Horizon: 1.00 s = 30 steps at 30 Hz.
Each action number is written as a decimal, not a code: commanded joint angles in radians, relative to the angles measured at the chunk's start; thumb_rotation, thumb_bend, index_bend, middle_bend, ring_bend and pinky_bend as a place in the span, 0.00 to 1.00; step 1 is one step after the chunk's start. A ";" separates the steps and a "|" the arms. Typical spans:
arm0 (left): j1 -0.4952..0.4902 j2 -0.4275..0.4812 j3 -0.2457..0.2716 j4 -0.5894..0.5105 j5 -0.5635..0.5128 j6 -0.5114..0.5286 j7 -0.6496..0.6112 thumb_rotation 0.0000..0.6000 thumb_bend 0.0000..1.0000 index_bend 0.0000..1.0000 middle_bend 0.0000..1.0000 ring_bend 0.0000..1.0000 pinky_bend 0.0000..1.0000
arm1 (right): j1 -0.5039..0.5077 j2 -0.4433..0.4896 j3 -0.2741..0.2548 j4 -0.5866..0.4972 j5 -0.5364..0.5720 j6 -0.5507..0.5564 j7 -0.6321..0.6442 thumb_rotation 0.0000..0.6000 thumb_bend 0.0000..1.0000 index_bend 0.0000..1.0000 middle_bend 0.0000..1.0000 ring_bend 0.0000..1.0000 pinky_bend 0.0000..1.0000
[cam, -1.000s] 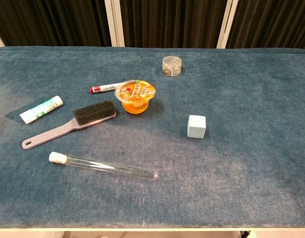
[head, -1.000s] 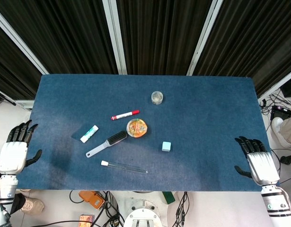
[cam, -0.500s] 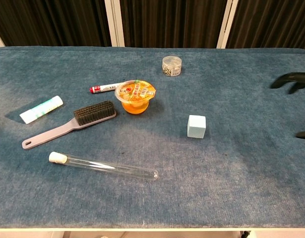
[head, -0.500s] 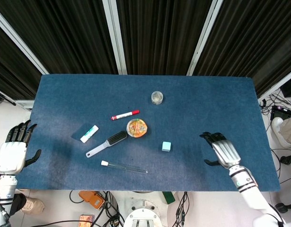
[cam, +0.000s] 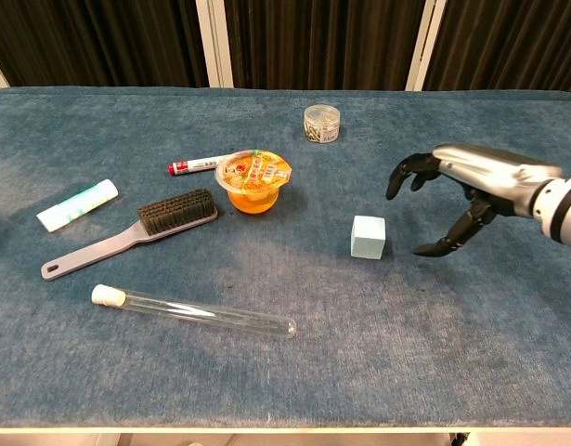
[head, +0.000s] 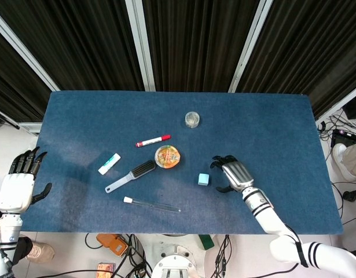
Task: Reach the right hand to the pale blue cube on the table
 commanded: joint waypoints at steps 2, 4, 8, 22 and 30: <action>-0.001 0.000 0.001 0.001 0.003 -0.001 0.001 1.00 0.28 0.10 0.00 0.00 0.09 | 0.018 -0.020 -0.003 0.012 0.016 -0.014 -0.012 1.00 0.28 0.39 0.25 0.29 0.21; -0.001 -0.001 0.002 0.002 0.005 -0.001 0.002 1.00 0.28 0.10 0.00 0.00 0.09 | 0.025 -0.029 -0.004 0.018 0.025 -0.016 -0.014 1.00 0.28 0.40 0.25 0.29 0.21; -0.002 -0.001 0.003 0.003 0.005 -0.002 0.003 1.00 0.28 0.10 0.00 0.00 0.09 | 0.044 -0.056 -0.006 0.044 0.044 -0.031 -0.015 1.00 0.28 0.41 0.25 0.29 0.21; -0.004 -0.001 0.005 0.006 0.010 -0.003 0.001 1.00 0.28 0.10 0.00 0.00 0.09 | 0.080 -0.106 0.018 0.109 0.031 0.012 0.034 1.00 0.35 0.72 0.29 0.34 0.24; -0.003 0.001 0.004 0.003 0.003 -0.005 0.001 1.00 0.28 0.10 0.00 0.00 0.09 | 0.053 -0.070 0.097 0.051 -0.055 0.194 0.183 1.00 0.38 0.72 0.29 0.36 0.24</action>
